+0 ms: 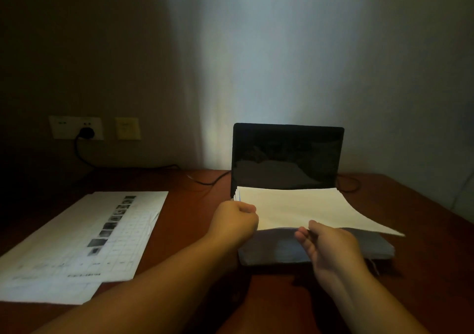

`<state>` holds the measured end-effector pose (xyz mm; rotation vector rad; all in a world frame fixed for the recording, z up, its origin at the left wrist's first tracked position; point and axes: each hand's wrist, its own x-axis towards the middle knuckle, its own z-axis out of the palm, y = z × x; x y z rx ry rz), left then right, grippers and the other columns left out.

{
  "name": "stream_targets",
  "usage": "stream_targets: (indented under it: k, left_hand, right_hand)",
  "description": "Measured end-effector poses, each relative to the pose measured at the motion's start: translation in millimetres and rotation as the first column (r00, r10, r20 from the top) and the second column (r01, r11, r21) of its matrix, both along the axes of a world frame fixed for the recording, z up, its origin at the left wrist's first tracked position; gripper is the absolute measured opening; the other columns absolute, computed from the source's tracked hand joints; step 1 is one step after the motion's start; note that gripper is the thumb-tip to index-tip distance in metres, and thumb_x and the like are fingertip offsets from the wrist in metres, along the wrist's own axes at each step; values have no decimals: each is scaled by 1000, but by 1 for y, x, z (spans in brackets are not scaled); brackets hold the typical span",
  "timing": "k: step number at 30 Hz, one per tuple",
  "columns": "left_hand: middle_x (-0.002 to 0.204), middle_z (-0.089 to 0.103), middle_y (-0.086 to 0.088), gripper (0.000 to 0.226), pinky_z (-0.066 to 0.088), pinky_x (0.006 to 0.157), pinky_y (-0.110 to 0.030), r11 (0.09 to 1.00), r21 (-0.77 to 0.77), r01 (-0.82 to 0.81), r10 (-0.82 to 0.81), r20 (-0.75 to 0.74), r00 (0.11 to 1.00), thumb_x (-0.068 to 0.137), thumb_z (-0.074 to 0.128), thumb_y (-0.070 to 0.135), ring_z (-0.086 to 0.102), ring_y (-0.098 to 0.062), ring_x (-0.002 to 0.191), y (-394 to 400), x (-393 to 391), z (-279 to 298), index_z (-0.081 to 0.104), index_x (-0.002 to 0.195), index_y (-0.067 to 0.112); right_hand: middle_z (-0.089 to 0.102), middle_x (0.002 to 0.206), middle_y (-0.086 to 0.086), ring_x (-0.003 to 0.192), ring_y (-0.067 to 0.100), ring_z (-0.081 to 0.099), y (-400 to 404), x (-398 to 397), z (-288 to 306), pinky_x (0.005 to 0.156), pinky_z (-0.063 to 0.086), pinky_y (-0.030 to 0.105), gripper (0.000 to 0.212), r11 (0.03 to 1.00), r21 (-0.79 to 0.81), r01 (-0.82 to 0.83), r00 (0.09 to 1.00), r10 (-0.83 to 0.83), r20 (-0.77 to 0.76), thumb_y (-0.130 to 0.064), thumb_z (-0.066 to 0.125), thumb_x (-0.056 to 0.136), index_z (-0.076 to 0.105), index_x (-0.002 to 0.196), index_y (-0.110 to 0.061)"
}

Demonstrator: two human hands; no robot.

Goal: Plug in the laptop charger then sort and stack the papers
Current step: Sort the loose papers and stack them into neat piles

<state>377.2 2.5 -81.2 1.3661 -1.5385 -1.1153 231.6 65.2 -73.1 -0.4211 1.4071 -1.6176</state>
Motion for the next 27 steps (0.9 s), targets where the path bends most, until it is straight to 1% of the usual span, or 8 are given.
stream_targets:
  k: [6,9,12,14,16,20,24,27]
  left_hand:
    - [88,62,-19,33,49,61,-30,999,43,-3,2,19,1000,90,53,-5,59,-26,74,-11,1,-9,62,69,19]
    - [104,67,-17,27,51,56,-25,998,63,-5,4,17,1000,91,56,-3,67,-31,86,-13,4,-11,70,104,17]
    - [93,67,-10,38,49,50,-20,996,87,1,0,-16,1000,92,59,0,64,-19,70,-14,6,-13,63,127,15]
    - [88,66,-9,38,48,50,-20,996,88,0,1,-7,1000,92,60,1,62,-16,65,-13,8,-13,63,127,15]
    - [98,67,-10,34,52,52,-25,997,78,11,-13,26,1000,90,61,2,67,-23,78,-12,9,-13,65,120,17]
    - [102,68,-19,20,63,74,-47,996,87,25,-30,67,997,93,61,8,69,-31,86,-8,18,-5,63,78,21]
    - [90,66,1,16,57,60,-26,1000,-13,9,-7,127,992,95,62,14,66,-16,83,-8,40,-1,69,86,24]
    - [88,64,6,12,60,68,-32,995,-95,-19,39,210,977,95,62,19,64,-14,81,-10,64,-2,69,89,27]
  right_hand:
    - [63,97,19,85,27,68,2,4,-2,69,55,33,6,999,1,-33,997,33,65,-3,52,99,58,98,-3]
    - [64,91,17,78,24,68,3,4,-7,60,54,29,8,998,44,-45,999,44,5,-3,52,99,59,96,-1]
    - [66,83,16,66,21,67,5,0,-10,52,52,26,17,994,95,-56,995,63,-72,-14,55,100,63,97,0]
    - [67,81,15,65,22,66,7,0,-11,54,52,27,25,990,126,-71,992,83,-91,-24,56,100,65,96,-1]
    - [66,78,14,64,21,64,10,4,-10,54,52,27,30,984,147,-102,988,118,-103,-30,57,99,66,94,-2]
    - [65,81,14,65,22,62,14,16,-9,54,52,27,26,979,124,-160,964,182,-193,-26,55,101,66,95,-3]
    - [65,90,13,70,25,65,11,35,-6,53,55,28,10,978,67,-200,923,211,-322,-20,59,98,64,97,-11]
    - [65,90,12,69,28,67,5,54,-1,55,57,28,9,961,4,-278,869,253,-425,-22,60,98,65,93,-16]
